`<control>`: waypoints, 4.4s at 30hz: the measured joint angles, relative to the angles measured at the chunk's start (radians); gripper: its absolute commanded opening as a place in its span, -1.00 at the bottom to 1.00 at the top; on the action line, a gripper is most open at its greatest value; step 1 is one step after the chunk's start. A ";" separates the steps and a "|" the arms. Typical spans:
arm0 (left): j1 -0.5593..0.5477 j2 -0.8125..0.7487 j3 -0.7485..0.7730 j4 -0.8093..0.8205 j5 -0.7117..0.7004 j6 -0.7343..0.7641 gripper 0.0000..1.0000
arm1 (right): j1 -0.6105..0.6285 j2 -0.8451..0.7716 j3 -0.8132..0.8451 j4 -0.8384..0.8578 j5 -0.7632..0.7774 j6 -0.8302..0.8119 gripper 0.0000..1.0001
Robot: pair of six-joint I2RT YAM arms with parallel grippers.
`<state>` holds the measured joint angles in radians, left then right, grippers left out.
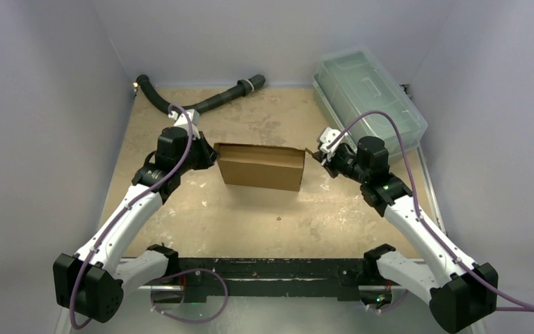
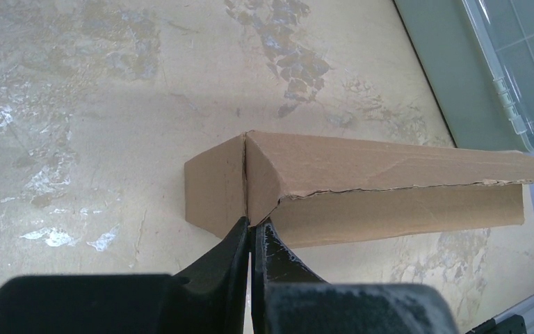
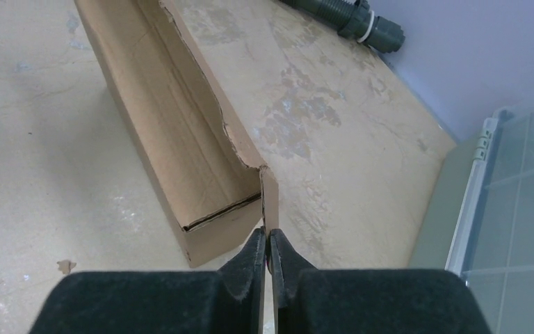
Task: Fold the paper box
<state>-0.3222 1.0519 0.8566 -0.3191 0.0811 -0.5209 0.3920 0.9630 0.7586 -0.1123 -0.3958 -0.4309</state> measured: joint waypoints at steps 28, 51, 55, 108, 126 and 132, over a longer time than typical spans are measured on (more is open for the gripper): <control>-0.019 -0.005 -0.004 0.006 0.016 -0.072 -0.75 | 0.000 0.014 0.000 0.023 0.039 0.132 -1.00; -0.033 -0.101 -0.004 -0.071 0.027 -0.055 0.03 | 0.001 0.014 0.000 0.023 0.047 0.109 -1.00; -0.033 -0.130 -0.004 -0.076 0.029 -0.028 0.08 | 0.001 0.014 0.000 0.023 0.047 0.107 -1.00; 0.133 0.220 -0.446 1.037 0.186 -0.274 -0.68 | 0.000 0.014 0.000 0.023 0.039 0.098 -1.00; 0.133 0.029 -0.541 0.988 0.248 -0.308 -0.69 | 0.000 0.032 0.005 0.038 -0.003 0.134 -1.00; 0.132 0.012 -0.547 0.978 0.282 -0.318 -0.69 | 0.001 0.032 0.005 0.042 -0.035 0.151 -1.00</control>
<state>-0.1905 1.0637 0.3099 0.6586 0.3630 -0.8387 0.3927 0.9947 0.7635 -0.0700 -0.4313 -0.2802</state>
